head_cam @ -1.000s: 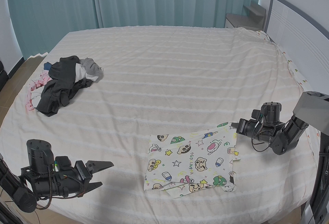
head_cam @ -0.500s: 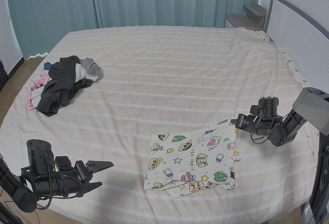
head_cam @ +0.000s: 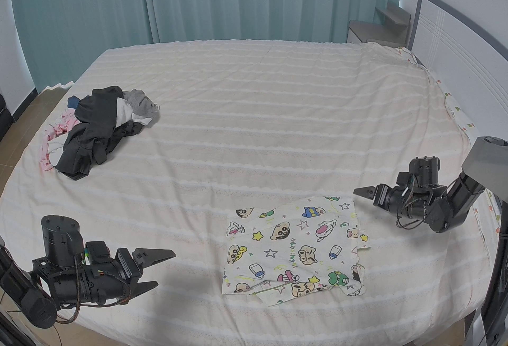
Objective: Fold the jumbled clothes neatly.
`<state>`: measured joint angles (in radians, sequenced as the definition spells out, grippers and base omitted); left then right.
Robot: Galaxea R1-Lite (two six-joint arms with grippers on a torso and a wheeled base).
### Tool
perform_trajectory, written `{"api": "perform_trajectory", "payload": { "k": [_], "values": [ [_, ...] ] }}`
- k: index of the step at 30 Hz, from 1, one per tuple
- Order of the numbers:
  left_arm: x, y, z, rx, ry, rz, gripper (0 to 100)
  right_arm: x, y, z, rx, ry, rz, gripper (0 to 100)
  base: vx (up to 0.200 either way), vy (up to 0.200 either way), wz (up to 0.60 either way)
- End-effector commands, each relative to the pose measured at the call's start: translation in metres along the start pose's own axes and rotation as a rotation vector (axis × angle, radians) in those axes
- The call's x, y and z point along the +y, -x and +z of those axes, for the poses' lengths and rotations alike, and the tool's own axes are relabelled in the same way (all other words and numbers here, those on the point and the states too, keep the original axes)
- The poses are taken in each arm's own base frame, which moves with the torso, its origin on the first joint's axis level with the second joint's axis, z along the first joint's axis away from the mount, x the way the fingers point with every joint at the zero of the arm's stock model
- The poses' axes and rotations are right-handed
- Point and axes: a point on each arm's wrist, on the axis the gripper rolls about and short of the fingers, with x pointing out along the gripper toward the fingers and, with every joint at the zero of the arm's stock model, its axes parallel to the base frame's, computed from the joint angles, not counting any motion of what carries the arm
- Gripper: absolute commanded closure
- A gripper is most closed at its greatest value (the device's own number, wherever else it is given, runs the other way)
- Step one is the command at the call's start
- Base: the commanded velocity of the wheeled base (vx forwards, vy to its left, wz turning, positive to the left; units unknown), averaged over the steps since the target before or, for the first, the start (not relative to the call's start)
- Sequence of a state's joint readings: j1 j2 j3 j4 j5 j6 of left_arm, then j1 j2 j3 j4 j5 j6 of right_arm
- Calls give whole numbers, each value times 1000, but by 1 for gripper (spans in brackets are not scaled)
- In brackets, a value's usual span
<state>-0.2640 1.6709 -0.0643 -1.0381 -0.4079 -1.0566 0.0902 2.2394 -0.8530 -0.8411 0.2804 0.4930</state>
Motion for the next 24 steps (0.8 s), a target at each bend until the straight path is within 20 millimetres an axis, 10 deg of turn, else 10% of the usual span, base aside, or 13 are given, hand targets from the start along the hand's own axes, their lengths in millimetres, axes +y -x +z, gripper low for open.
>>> {"api": "perform_trajectory", "payload": {
  "k": [1, 24],
  "values": [
    [0, 0, 0, 0, 1, 0, 0, 16, 64, -34, 84, -23, 91, 0, 0, 0, 0],
    [0, 0, -1, 2, 1, 1, 0, 9, 37, -107, 195, 27, 133, 0, 0, 0, 0]
  ]
}}
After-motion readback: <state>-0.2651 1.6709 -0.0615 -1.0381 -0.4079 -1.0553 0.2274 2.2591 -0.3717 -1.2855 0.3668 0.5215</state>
